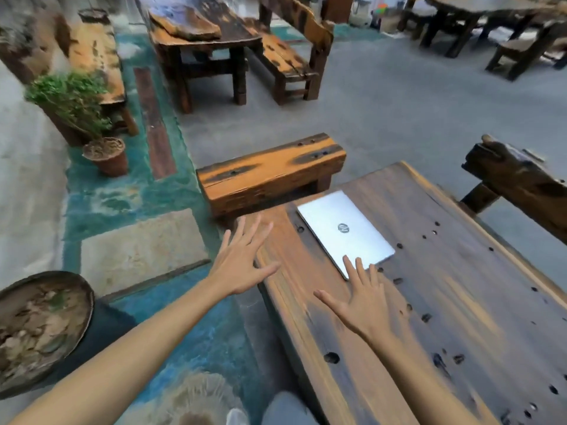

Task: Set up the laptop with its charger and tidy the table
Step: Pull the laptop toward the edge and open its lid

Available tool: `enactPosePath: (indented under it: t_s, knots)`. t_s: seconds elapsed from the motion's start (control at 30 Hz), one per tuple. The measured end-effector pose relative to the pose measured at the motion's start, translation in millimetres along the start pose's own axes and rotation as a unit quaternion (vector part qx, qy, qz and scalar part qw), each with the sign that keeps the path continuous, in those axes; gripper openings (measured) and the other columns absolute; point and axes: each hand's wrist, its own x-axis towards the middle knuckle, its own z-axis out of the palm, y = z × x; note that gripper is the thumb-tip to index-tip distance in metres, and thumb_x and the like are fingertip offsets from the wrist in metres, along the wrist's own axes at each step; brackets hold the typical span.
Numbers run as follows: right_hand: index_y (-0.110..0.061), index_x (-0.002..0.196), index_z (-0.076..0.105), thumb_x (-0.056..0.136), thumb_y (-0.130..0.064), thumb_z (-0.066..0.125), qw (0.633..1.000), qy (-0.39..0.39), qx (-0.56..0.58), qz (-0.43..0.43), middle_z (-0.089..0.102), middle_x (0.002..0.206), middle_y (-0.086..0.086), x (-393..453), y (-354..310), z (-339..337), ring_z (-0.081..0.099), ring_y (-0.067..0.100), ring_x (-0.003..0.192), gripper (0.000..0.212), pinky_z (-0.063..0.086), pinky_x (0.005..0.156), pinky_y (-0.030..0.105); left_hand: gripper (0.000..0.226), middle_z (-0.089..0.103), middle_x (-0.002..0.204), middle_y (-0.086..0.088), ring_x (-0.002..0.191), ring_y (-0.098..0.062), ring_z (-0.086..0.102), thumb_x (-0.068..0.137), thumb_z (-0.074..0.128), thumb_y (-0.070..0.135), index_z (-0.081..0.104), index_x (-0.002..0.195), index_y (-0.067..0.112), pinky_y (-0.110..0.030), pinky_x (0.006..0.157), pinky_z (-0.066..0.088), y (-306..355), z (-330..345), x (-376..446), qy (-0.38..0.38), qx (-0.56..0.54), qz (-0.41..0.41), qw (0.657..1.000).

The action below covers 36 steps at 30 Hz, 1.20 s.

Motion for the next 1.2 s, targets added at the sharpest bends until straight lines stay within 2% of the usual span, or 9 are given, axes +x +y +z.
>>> enactPosePath:
  t_s: [0.37,0.5,0.57,0.67,0.8,0.9,1.0,1.1,1.2]
  knots:
    - [-0.046,0.16,0.016,0.064,-0.09,0.066,0.928,-0.001,0.285,0.241,0.01,0.171,-0.016,96.8,43.4,39.9,0.005,0.018,0.159,0.117,0.018,0.125,0.058,0.081,0.012,0.168,0.004,0.155,-0.013,0.009,0.095,0.058,0.055,0.017,0.16,0.03,-0.035,0.125,0.012,-30.7,53.5,196.6,-0.134,-0.144,0.038,0.98]
    - [-0.039,0.161,0.022,0.071,-0.072,0.079,0.856,0.044,0.384,0.342,0.023,0.168,-0.015,135.7,62.5,45.5,0.025,0.017,0.154,0.111,0.029,0.122,0.051,0.078,0.011,0.147,0.053,0.132,0.032,0.01,0.089,0.063,0.05,0.016,0.151,0.059,0.004,0.103,0.015,-21.5,64.4,279.5,-0.143,-0.175,0.103,0.969]
    - [-0.054,0.148,0.033,0.071,-0.066,0.084,0.833,0.078,0.404,0.371,0.039,0.15,-0.038,154.5,71.7,47.4,0.04,0.005,0.139,0.093,0.043,0.11,0.037,0.076,0.009,0.14,0.062,0.128,0.037,0.009,0.094,0.065,0.043,0.016,0.148,0.064,0.011,0.094,0.012,-17.3,74.0,319.2,-0.157,-0.174,0.135,0.963]
    - [-0.068,0.126,0.034,0.068,-0.06,0.089,0.792,0.11,0.426,0.424,0.039,0.116,-0.058,175.4,79.5,49.1,0.047,-0.005,0.111,0.08,0.043,0.083,0.018,0.074,0.017,0.158,0.037,0.138,0.024,0.01,0.097,0.062,0.045,0.019,0.156,0.046,0.003,0.104,0.013,-12.8,95.1,371.3,-0.221,-0.161,0.132,0.953]
    - [-0.032,0.162,0.017,0.067,-0.056,0.091,0.743,0.124,0.442,0.487,0.037,0.162,-0.011,192.7,92.0,59.6,0.042,0.017,0.143,0.123,0.042,0.105,0.039,0.083,0.019,0.164,0.014,0.145,-0.001,0.021,0.094,0.069,0.034,0.019,0.16,0.027,-0.013,0.111,0.018,-2.7,123.8,408.5,-0.287,-0.164,0.093,0.939]
    - [-0.026,0.164,0.016,0.069,-0.044,0.094,0.7,0.149,0.486,0.502,0.038,0.163,-0.006,205.3,95.6,70.4,0.042,0.018,0.146,0.124,0.042,0.115,0.05,0.084,0.03,0.162,0.004,0.146,-0.013,0.031,0.089,0.076,0.024,0.027,0.158,0.02,-0.032,0.119,0.025,7.3,139.1,422.2,-0.311,-0.191,0.058,0.929]
    - [-0.028,0.162,0.02,0.071,-0.034,0.094,0.667,0.181,0.491,0.53,0.046,0.156,-0.012,214.6,91.0,81.7,0.047,0.012,0.141,0.118,0.046,0.111,0.043,0.075,0.045,0.151,0.006,0.134,-0.014,0.044,0.087,0.077,0.026,0.038,0.15,0.029,-0.038,0.112,0.036,10.4,147.9,432.7,-0.316,-0.206,0.024,0.926]
    - [-0.035,0.154,0.031,0.07,-0.033,0.095,0.647,0.205,0.504,0.534,0.057,0.131,-0.026,223.2,89.8,82.1,0.058,-0.01,0.113,0.105,0.051,0.085,0.022,0.066,0.056,0.14,0.017,0.126,-0.011,0.054,0.085,0.078,0.024,0.046,0.142,0.035,-0.035,0.103,0.042,7.2,152.1,439.2,-0.316,-0.231,-0.026,0.92]
    - [-0.024,0.162,0.019,0.071,-0.031,0.094,0.6,0.198,0.531,0.565,0.054,0.145,-0.007,229.6,98.3,77.1,0.06,0.011,0.124,0.118,0.053,0.097,0.04,0.048,0.067,0.11,0.022,0.103,-0.006,0.065,0.083,0.078,0.018,0.058,0.125,0.028,-0.027,0.084,0.05,8.4,155.6,449.8,-0.305,-0.244,-0.083,0.917]
